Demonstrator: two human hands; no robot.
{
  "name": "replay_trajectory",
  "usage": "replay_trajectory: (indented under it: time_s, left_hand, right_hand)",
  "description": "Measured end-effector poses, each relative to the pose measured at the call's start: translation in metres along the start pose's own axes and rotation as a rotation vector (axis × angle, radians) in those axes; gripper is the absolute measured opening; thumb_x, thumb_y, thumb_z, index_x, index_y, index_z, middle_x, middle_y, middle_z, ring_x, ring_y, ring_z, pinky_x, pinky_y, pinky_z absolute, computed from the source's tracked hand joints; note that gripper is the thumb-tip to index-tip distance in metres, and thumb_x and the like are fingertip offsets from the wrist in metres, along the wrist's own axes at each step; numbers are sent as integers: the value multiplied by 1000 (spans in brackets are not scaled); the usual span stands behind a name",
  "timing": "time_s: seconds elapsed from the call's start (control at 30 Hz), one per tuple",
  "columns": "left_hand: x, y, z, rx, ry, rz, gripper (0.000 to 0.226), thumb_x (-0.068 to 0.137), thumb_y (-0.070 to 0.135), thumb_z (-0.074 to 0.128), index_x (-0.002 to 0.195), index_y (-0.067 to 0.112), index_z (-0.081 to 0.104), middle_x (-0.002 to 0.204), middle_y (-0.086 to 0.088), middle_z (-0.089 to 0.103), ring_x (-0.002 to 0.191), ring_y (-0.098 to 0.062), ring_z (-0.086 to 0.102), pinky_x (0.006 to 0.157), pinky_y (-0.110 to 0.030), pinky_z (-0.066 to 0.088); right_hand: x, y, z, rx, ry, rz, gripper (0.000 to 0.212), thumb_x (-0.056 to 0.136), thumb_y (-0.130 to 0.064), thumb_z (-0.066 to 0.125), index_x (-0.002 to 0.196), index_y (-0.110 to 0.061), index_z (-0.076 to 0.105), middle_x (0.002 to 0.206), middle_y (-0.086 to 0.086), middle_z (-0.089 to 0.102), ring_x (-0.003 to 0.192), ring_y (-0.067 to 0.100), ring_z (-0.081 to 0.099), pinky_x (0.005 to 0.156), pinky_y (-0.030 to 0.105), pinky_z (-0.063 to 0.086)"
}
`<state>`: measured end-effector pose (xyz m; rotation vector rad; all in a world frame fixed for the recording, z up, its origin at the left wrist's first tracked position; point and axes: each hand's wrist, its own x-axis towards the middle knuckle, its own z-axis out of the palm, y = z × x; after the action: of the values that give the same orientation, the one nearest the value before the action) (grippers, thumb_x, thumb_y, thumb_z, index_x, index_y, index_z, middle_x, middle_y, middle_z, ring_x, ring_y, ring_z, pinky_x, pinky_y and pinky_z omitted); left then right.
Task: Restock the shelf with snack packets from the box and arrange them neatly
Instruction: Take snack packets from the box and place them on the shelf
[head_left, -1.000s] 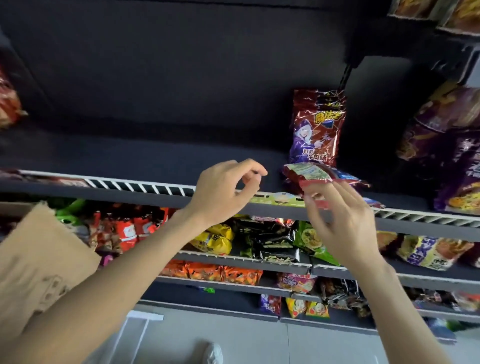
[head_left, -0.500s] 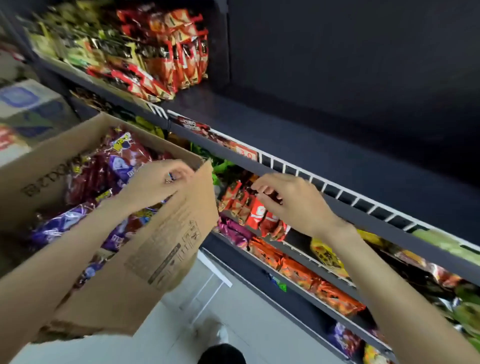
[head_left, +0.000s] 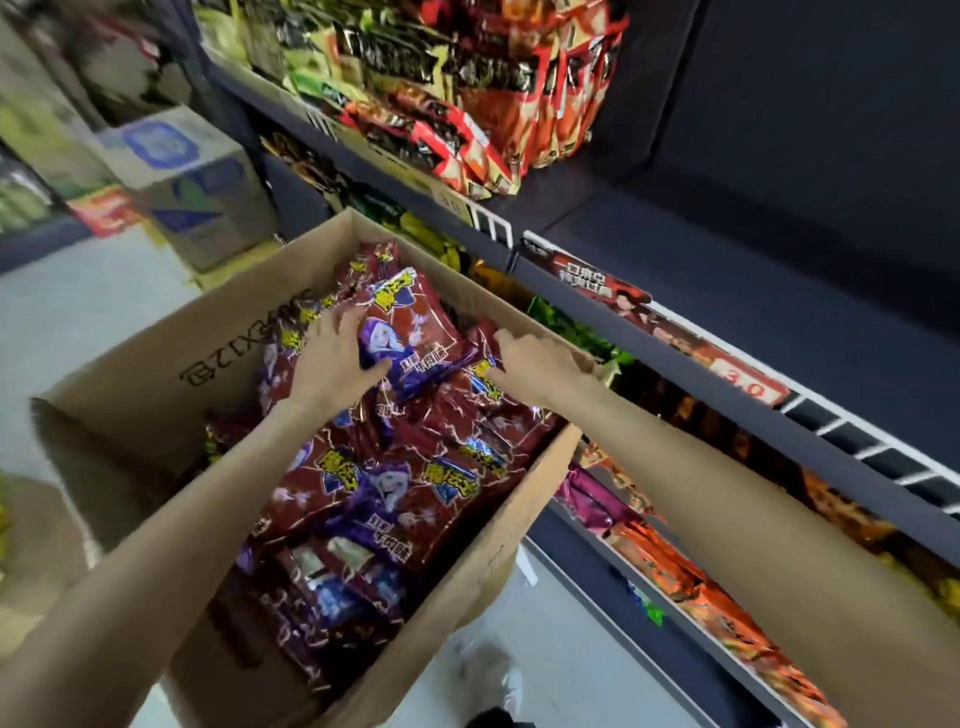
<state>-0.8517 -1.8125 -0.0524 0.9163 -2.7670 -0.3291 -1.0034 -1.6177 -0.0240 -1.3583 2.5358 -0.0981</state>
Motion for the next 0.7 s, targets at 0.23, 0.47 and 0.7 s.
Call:
replay_trajectory:
  time_s: [0.23,0.47,0.7]
  left_hand:
    - [46,-24,22,105,-34,83,102,76,58,65,147,2,18,146,-21,32,135,-35,27,113,-41,19]
    - [43,-22,15,-82,-11,59,94,70,48,77,142,8,31,136,-17,40,126,-34,36,104,-42,32]
    - [12,-14,-16,-114,55,306,61,83,33,69,131,7,42,121,-11,55,105,-27,56,84,-41,49]
  right_hand:
    - [51,-18,29,128,-112,197,94,90,-48,56,150,-6,-2,115,14,62,100,31,61,74,39,49]
    - [56,-16,32,399,-39,293,85,77,-30,77,139,-4,26,129,14,53,115,32,54,89,39,47]
    - [39,-13,34,506,-76,110,67,91,-18,61,137,-18,13,113,12,60,88,29,63,75,40,51]
